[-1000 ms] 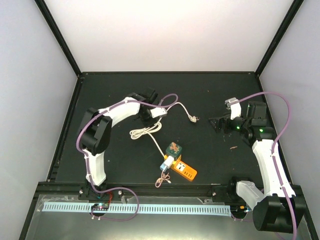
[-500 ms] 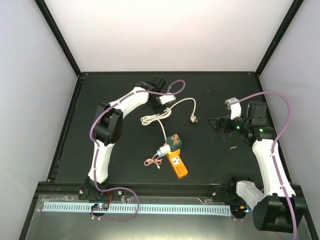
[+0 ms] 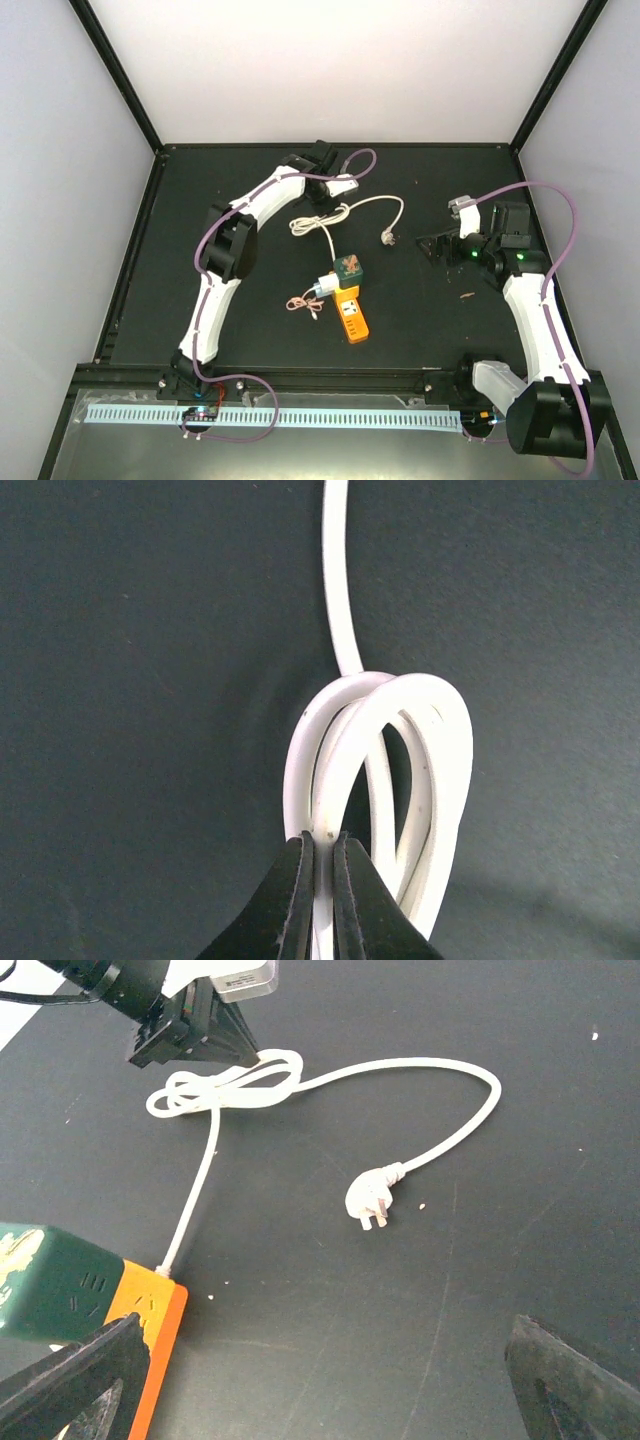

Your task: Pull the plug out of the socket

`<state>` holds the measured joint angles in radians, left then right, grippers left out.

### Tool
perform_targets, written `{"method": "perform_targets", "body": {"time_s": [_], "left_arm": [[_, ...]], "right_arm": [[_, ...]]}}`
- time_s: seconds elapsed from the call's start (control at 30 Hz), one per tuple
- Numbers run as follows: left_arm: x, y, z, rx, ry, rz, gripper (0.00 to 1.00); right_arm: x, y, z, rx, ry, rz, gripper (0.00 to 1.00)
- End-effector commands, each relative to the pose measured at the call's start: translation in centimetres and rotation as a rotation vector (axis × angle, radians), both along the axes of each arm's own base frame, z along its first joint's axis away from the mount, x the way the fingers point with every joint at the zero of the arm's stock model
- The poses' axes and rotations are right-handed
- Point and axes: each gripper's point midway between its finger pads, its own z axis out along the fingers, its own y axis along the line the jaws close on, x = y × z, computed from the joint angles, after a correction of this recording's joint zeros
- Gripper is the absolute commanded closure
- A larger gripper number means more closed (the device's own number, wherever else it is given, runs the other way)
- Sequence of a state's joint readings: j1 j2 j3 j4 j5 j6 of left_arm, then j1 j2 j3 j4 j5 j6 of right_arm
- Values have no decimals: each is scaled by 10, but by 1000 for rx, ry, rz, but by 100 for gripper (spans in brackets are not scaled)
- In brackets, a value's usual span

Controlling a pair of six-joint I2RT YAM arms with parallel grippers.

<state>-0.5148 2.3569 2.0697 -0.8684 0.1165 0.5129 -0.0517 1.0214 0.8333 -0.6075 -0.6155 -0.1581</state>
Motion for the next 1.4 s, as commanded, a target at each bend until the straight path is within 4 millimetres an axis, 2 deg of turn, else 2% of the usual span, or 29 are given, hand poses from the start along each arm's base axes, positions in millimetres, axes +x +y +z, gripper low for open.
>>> {"method": "perform_targets", "body": {"time_s": [0.0, 0.2, 0.37, 0.57, 0.63, 0.73, 0.83, 1.0, 1.1, 1.2, 1.37], "left_arm": [[31, -6, 20, -41, -93, -7, 98], [63, -20, 48, -120, -223, -13, 99], [78, -30, 52, -141, -260, -26, 98], [67, -34, 31, -149, -184, -44, 93], [63, -34, 29, -149, -165, -46, 85], [53, -35, 35, -170, -130, -60, 68], [44, -35, 52, -195, -116, -70, 49], [30, -23, 97, -217, -137, -53, 2], [14, -9, 135, -239, -154, -39, 1], [-1, 5, 165, -281, -155, -10, 1], [-25, 36, 200, -334, -161, 100, 1]], "right_arm": [[-1, 5, 1, 11, -17, 37, 0], [-1, 6, -3, 11, -9, 39, 0], [-1, 8, -4, 18, -5, 56, 0], [-7, 16, 1, 38, -24, 114, 0], [-11, 20, 3, 53, -31, 141, 0], [-18, 28, 11, 86, -56, 197, 0], [-22, 35, 21, 113, -96, 254, 0], [-26, 46, 53, 155, -196, 351, 0], [-20, 50, 74, 174, -250, 392, 0], [-21, 58, 94, 198, -338, 495, 0], [-13, 66, 114, 220, -432, 634, 0]]}}
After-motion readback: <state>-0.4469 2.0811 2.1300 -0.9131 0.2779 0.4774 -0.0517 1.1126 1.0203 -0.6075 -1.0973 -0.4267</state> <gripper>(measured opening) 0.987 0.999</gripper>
